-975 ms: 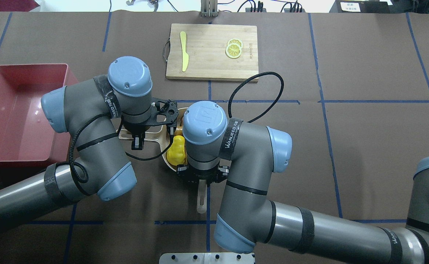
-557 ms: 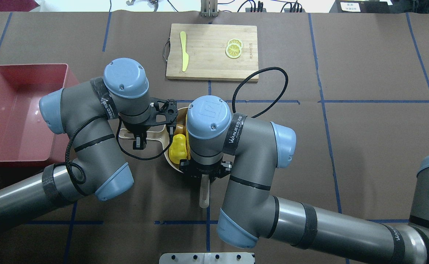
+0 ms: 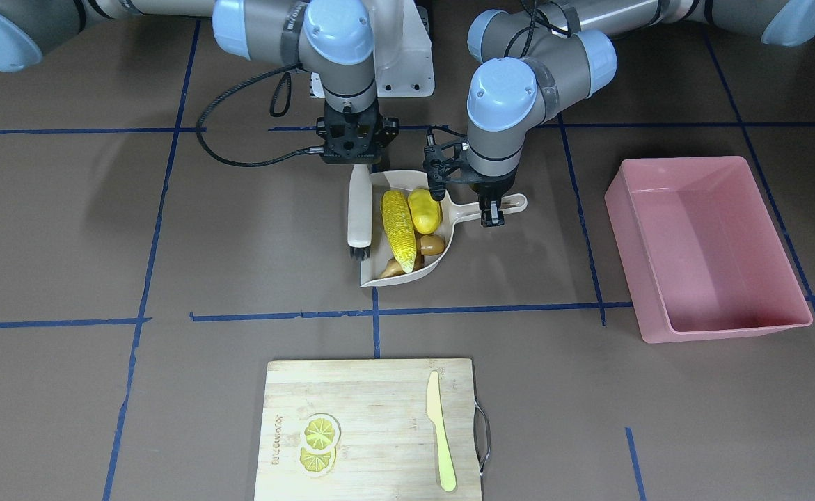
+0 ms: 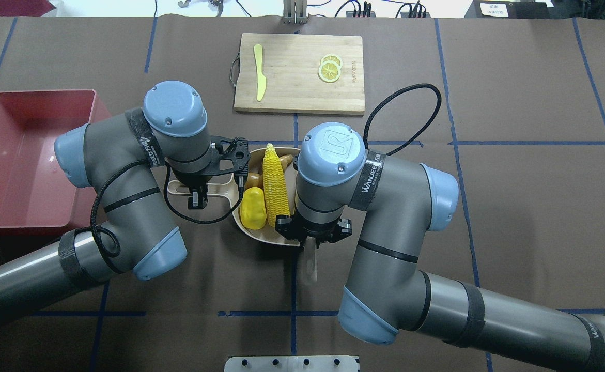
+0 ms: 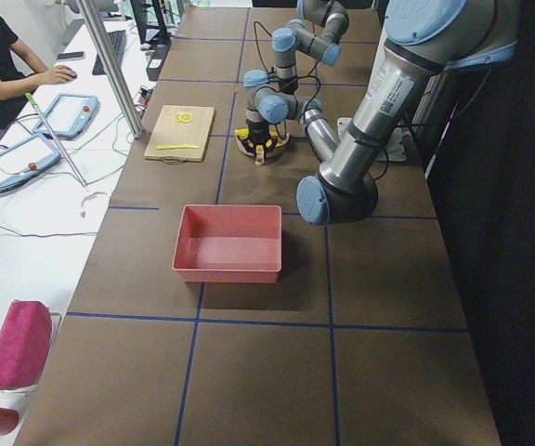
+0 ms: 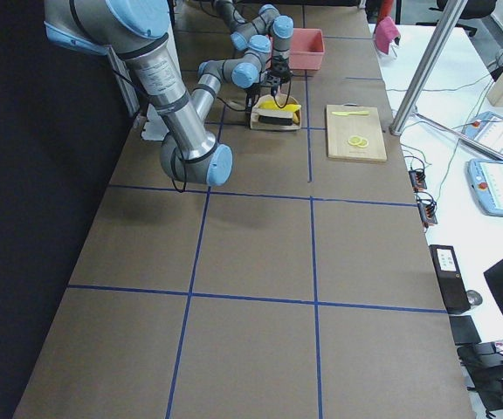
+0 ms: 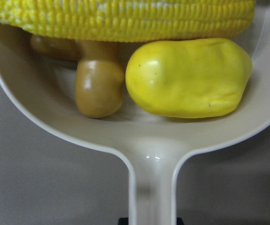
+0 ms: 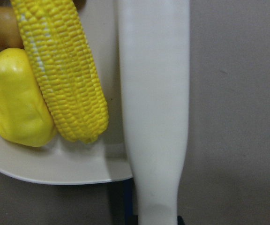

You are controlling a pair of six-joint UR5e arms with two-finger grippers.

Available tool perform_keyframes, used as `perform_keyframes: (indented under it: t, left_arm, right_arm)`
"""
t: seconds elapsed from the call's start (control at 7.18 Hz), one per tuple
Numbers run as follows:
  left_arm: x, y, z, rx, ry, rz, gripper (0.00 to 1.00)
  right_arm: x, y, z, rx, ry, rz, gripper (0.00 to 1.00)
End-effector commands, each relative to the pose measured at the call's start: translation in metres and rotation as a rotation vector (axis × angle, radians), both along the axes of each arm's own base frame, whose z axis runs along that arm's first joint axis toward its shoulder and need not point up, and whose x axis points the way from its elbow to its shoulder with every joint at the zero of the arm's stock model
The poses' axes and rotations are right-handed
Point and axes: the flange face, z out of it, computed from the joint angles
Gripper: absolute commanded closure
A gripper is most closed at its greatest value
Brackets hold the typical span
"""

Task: Sweep and dump trash into bin
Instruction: 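Sweep the corn, potato and ginger into the dustpan with the brush, then lift the loaded dustpan with left gripper while right gripper withdraws the brush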

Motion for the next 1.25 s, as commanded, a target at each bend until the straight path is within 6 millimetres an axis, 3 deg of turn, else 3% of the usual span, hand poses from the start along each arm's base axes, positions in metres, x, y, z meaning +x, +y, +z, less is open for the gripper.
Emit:
perform_keyframes:
  t: [0.0,0.14,0.42,0.84,1.11]
  left_arm:
    - [0.000,0.000,-0.004,-0.042,0.057,0.009,1.00]
    - [0.000,0.001,-0.007,-0.058,0.083,0.015,1.00]
    - [-0.003,-0.003,-0.005,-0.062,0.084,0.010,1.00]
    - [-0.009,-0.004,-0.006,-0.080,0.164,0.020,1.00]
    - [-0.022,-0.016,-0.012,-0.070,0.201,-0.020,1.00]
  right_arm:
    - [0.012,-0.005,-0.004,0.004,-0.014,0.013,1.00]
    - [0.020,-0.012,-0.005,0.005,-0.019,0.025,1.00]
    - [0.056,-0.015,0.002,0.003,-0.027,0.048,1.00]
    - [0.109,-0.014,-0.013,-0.011,0.006,0.088,1.00]
    - [0.142,-0.009,0.023,-0.020,0.054,0.094,1.00]
